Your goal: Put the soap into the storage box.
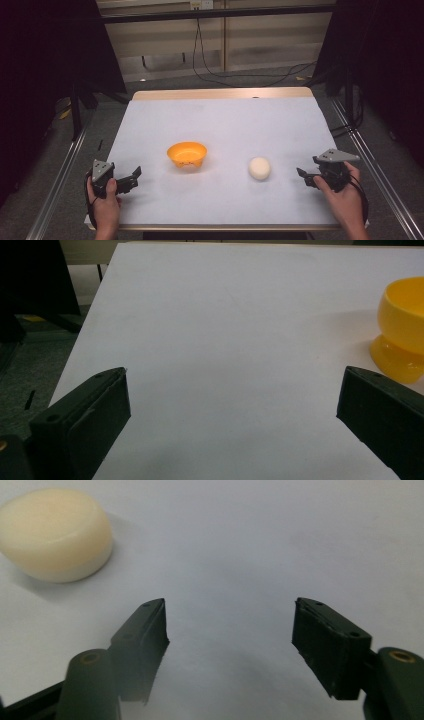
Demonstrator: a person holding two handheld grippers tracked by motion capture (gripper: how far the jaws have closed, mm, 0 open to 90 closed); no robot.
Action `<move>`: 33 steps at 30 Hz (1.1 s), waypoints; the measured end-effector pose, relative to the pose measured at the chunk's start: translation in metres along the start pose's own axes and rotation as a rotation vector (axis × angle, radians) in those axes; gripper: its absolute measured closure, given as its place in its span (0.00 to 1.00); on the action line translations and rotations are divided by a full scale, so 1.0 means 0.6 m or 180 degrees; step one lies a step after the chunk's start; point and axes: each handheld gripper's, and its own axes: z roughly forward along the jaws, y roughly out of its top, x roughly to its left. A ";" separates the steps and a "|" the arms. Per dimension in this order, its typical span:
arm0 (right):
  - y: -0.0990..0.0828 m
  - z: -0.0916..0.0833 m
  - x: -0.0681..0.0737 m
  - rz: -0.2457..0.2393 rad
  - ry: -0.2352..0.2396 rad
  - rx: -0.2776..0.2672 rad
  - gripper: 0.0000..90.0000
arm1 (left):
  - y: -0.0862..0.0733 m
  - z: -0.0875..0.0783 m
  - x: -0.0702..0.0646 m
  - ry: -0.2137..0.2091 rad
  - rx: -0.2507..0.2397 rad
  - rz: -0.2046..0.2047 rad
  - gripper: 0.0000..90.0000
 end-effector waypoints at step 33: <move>0.116 0.071 0.060 -0.0907 0.1347 0.0739 0.19 | -0.001 -0.001 -0.002 -0.0025 -0.0025 0.0060 0.01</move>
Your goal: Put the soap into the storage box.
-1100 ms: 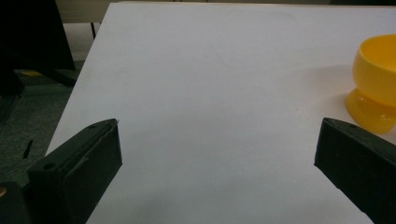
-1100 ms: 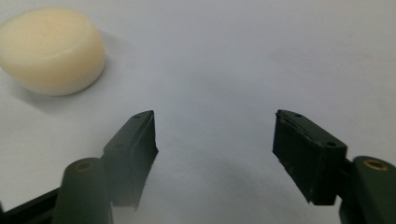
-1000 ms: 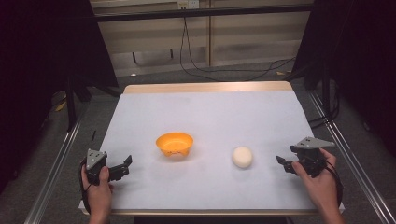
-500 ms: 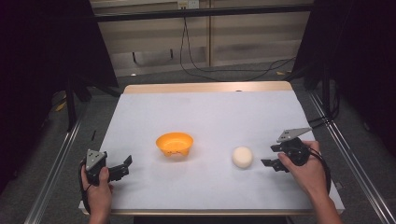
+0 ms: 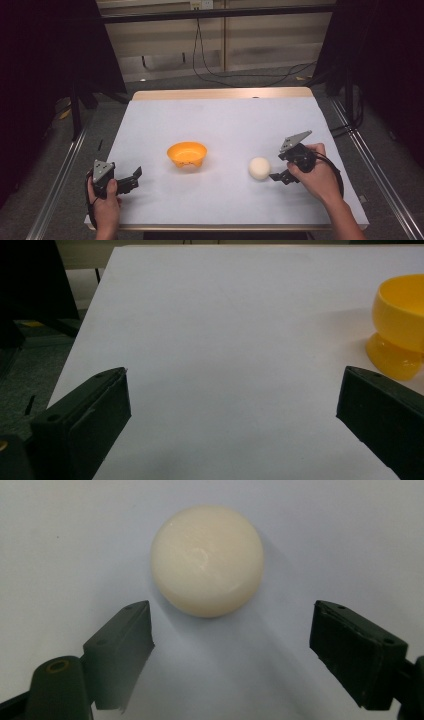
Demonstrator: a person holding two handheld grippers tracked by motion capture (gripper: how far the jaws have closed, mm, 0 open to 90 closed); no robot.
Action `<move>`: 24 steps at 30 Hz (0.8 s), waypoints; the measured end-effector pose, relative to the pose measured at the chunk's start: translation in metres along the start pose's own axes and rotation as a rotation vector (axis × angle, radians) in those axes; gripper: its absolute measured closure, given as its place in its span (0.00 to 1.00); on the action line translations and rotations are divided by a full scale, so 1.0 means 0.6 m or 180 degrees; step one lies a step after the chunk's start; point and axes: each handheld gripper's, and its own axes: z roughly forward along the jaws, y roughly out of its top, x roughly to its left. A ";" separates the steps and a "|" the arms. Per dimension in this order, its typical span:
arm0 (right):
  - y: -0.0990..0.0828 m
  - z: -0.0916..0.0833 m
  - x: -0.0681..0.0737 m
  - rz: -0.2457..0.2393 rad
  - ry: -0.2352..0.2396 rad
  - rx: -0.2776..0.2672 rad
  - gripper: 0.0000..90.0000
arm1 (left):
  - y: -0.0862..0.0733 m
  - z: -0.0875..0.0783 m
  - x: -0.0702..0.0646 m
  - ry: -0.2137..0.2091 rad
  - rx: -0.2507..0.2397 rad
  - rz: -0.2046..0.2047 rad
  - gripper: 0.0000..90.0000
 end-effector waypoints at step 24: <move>0.058 0.053 0.008 -0.0202 0.0167 0.0442 0.16 | 0.000 0.001 -0.005 0.0017 0.0018 0.0084 0.01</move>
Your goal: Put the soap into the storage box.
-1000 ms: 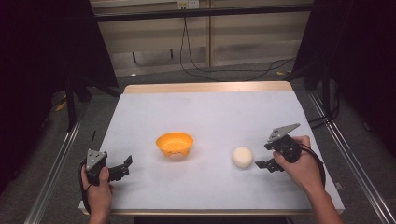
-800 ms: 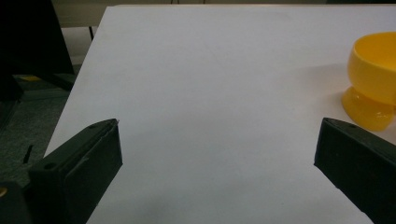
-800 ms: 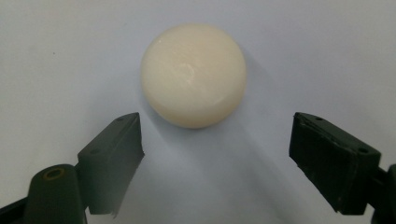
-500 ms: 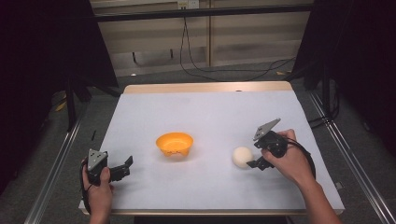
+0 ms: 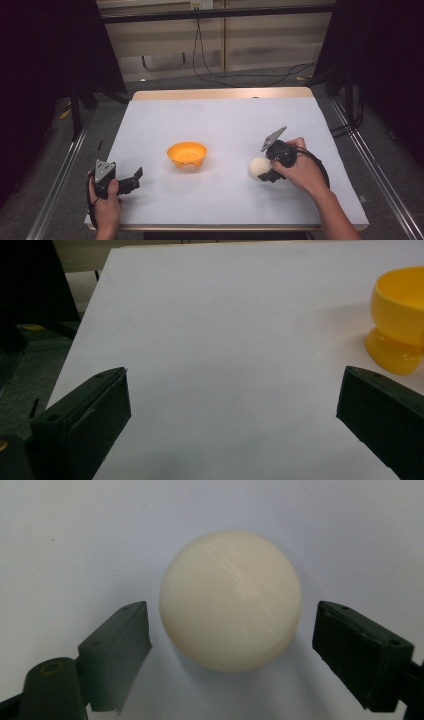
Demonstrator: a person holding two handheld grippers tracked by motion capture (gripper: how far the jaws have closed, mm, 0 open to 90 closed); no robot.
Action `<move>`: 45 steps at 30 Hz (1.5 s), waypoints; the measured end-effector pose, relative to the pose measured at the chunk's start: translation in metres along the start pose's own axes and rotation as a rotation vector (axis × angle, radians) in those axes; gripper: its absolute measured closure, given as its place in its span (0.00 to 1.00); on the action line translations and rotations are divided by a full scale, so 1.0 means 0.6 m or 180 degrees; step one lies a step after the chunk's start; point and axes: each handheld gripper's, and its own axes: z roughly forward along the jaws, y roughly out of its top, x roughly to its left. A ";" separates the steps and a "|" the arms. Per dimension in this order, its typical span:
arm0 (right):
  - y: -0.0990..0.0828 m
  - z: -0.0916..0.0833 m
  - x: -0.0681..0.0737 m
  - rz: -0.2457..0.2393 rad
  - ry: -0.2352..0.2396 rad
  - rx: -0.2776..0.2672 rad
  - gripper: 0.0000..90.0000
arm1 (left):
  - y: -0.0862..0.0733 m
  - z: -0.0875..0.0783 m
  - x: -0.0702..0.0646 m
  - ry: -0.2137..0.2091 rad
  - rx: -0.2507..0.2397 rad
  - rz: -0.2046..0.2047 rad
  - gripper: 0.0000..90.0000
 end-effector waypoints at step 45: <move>0.043 0.028 -0.003 -0.0079 -0.0085 0.0330 0.27 | 0.000 0.000 -0.001 -0.0023 -0.0001 0.0012 0.01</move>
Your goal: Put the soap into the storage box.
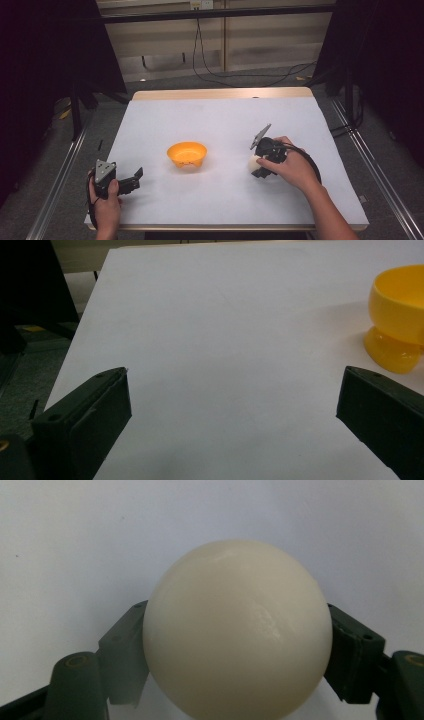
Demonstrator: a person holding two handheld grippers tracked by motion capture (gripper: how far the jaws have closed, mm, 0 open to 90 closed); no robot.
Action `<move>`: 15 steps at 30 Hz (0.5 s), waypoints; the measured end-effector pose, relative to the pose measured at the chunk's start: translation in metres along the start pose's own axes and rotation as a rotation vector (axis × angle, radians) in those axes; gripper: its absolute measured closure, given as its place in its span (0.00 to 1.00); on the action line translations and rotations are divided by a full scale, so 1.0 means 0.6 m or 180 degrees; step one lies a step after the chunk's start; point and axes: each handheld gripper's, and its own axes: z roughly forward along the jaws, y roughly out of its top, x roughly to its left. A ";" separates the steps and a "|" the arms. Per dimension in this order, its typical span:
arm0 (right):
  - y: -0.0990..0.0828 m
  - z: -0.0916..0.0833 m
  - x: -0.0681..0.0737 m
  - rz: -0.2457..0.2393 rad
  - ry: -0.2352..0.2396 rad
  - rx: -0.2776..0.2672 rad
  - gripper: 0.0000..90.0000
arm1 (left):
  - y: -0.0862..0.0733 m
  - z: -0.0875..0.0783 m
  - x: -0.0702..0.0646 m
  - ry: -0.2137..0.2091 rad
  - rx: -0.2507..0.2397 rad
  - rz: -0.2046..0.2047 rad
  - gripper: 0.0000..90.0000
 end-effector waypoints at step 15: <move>0.052 -0.012 0.008 -0.0179 0.0061 -0.0102 0.27 | 0.000 0.001 -0.002 0.0006 -0.0016 -0.0003 0.01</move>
